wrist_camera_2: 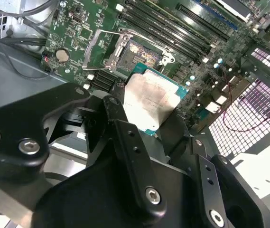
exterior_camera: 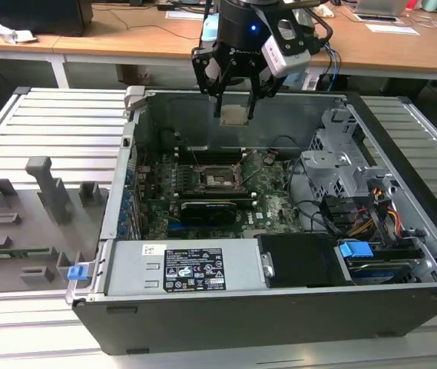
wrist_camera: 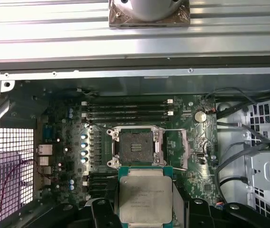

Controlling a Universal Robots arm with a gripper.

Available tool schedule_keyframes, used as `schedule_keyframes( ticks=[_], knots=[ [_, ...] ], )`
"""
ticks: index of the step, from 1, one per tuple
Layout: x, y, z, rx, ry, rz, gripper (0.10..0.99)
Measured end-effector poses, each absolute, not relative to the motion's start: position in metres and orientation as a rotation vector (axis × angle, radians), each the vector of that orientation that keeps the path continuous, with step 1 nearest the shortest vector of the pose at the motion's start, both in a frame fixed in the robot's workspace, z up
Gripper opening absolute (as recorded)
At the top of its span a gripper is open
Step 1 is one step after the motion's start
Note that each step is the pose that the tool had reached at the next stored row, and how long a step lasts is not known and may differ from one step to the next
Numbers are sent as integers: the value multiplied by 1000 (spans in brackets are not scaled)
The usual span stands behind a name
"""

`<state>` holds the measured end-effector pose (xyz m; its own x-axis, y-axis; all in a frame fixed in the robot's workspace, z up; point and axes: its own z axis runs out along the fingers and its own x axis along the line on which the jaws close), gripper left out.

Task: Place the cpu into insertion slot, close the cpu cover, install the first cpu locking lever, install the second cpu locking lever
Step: 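Place the cpu into insertion slot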

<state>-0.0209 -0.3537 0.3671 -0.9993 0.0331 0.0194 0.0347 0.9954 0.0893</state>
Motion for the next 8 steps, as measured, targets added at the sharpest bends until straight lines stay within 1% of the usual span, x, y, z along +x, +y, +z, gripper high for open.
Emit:
schedule_keyframes(
  ticks=[8],
  knots=[
    [-21, -354, 367, -85, -3120, -141, 541]
  ],
)
